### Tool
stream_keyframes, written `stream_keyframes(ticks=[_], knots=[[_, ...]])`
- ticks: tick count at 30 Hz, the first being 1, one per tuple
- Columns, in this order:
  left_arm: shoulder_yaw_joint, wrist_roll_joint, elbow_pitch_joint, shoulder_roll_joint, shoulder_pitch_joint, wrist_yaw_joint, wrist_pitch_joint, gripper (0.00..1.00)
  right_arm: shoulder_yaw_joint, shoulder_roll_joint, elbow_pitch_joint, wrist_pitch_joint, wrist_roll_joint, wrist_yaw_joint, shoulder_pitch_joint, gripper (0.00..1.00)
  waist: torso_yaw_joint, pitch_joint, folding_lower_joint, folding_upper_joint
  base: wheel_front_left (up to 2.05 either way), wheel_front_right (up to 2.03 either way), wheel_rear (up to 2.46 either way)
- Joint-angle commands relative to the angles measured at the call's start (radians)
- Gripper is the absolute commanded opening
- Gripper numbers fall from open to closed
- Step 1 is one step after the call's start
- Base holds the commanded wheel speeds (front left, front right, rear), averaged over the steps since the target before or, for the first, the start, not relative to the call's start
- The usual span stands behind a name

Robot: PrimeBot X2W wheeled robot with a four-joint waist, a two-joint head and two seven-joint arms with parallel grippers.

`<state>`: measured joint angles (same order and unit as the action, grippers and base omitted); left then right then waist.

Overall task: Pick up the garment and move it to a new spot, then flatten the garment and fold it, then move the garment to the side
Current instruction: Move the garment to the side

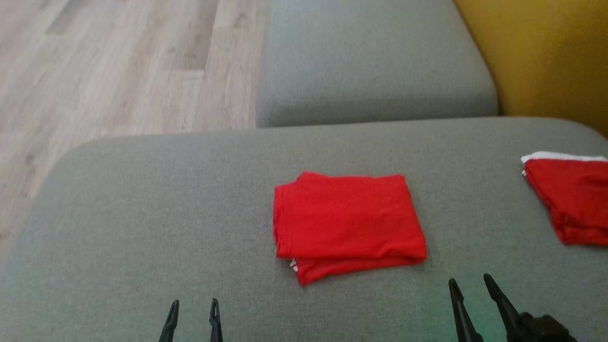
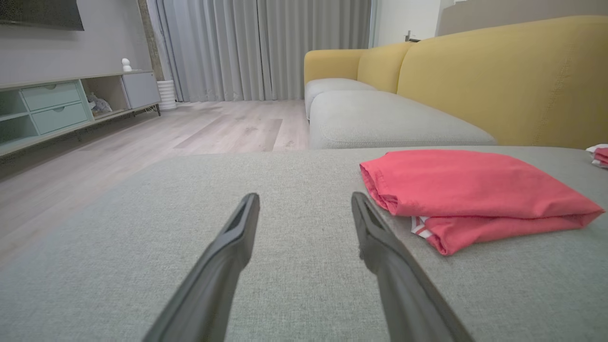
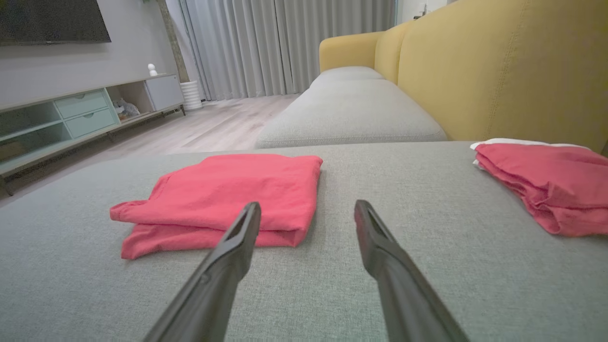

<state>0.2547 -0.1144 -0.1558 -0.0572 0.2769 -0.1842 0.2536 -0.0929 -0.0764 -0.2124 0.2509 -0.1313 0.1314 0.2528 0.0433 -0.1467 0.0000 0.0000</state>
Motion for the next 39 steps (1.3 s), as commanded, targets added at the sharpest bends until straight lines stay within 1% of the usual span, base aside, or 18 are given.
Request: stream_keyframes(ticks=[1, 4, 6, 10, 18, 20, 21, 24, 25, 26, 27, 30, 33, 34, 36, 39], knots=[[-0.036, 0.006, 0.035, 0.007, -0.041, 0.000, 0.008, 1.00, -0.024, -0.009, 0.020, 0.011, 0.008, -0.001, -0.070, 1.00, -0.001, 0.036, 0.0000, 0.0000, 0.00, 0.00, 0.00], [-0.029, 0.004, 0.038, 0.007, -0.051, -0.003, 0.008, 1.00, -0.035, -0.009, -0.023, 0.011, 0.005, -0.001, -0.118, 1.00, -0.002, 0.076, 0.0000, 0.0000, 0.00, 0.00, 0.00], [-0.022, 0.001, 0.038, 0.007, -0.058, -0.006, 0.008, 1.00, -0.035, -0.008, -0.074, 0.011, -0.014, -0.001, -0.161, 1.00, -0.002, 0.096, 0.0000, 0.0000, 0.00, 0.00, 0.00], [-0.001, -0.004, 0.036, 0.007, -0.079, -0.012, 0.008, 1.00, -0.032, -0.009, -0.229, 0.004, -0.062, -0.001, -0.288, 1.00, 0.002, 0.132, 0.0000, 0.0000, 0.00, 0.00, 0.00], [0.043, 0.047, 0.027, 0.007, -0.146, 0.002, 0.008, 1.00, -0.034, -0.030, -0.495, -0.123, -0.188, -0.001, -0.574, 1.00, 0.053, 0.196, 0.0000, 0.0000, 0.00, 0.00, 0.00], [0.053, 0.054, 0.027, 0.007, -0.164, 0.005, 0.008, 1.00, -0.049, -0.041, -0.552, -0.156, -0.216, -0.001, -0.632, 1.00, 0.072, 0.214, 0.0000, 0.0000, 0.00, 0.00, 0.00], [0.063, 0.060, 0.026, 0.007, -0.180, 0.005, 0.008, 1.00, -0.066, -0.051, -0.609, -0.191, -0.246, -0.001, -0.680, 1.00, 0.090, 0.230, 0.0000, 0.0000, 0.00, 0.00, 0.00], [0.079, 0.063, 0.023, 0.007, -0.195, -0.001, 0.008, 1.00, -0.096, -0.056, -0.686, -0.246, -0.295, -0.001, -0.733, 0.99, 0.110, 0.248, 0.0000, 0.0000, 0.00, 0.00, 0.00], [0.083, 0.062, 0.022, 0.007, -0.198, -0.004, 0.008, 1.00, -0.103, -0.055, -0.711, -0.264, -0.311, -0.001, -0.745, 0.67, 0.114, 0.252, 0.0000, 0.0000, 0.00, 0.00, 0.00], [0.089, 0.060, 0.021, 0.007, -0.202, -0.007, 0.008, 1.00, -0.117, -0.054, -0.729, -0.277, -0.322, -0.001, -0.754, 0.29, 0.119, 0.256, 0.0000, 0.0000, 0.00, 0.00, 0.00], [0.094, 0.058, 0.020, 0.007, -0.205, -0.010, 0.008, 1.00, -0.130, -0.055, -0.743, -0.284, -0.334, -0.001, -0.760, 0.00, 0.123, 0.259, 0.0000, 0.0000, 0.00, 0.00, 0.00], [0.098, 0.050, 0.023, 0.007, -0.208, -0.026, 0.008, 1.00, -0.164, -0.074, -0.759, -0.269, -0.350, -0.001, -0.774, 0.00, 0.114, 0.265, 0.0000, 0.0000, 0.00, 0.00, 0.00], [0.088, 0.041, 0.025, 0.007, -0.210, -0.049, 0.008, 1.00, -0.199, -0.126, -0.752, -0.219, -0.318, -0.001, -0.795, 0.00, 0.075, 0.276, 0.0000, 0.0000, 0.00, 0.00, 0.00], [0.088, 0.041, 0.025, 0.007, -0.210, -0.049, 0.008, 1.00, -0.199, -0.126, -0.752, -0.219, -0.318, -0.001, -0.795, 0.00, 0.075, 0.276, 0.0000, 0.0000, 0.00, 0.00, 0.00], [0.086, 0.036, 0.028, 0.007, -0.217, -0.060, 0.008, 1.00, -0.223, -0.173, -0.741, -0.197, -0.288, -0.001, -0.812, 0.00, 0.040, 0.293, 0.0000, 0.0000, 0.00, 0.00, 0.00], [0.085, 0.031, 0.039, 0.007, -0.242, -0.070, 0.008, 1.00, -0.250, -0.262, -0.715, -0.190, -0.243, -0.001, -0.846, 0.00, -0.018, 0.332, 0.0000, 0.0000, 0.00, 0.00, 0.00]])
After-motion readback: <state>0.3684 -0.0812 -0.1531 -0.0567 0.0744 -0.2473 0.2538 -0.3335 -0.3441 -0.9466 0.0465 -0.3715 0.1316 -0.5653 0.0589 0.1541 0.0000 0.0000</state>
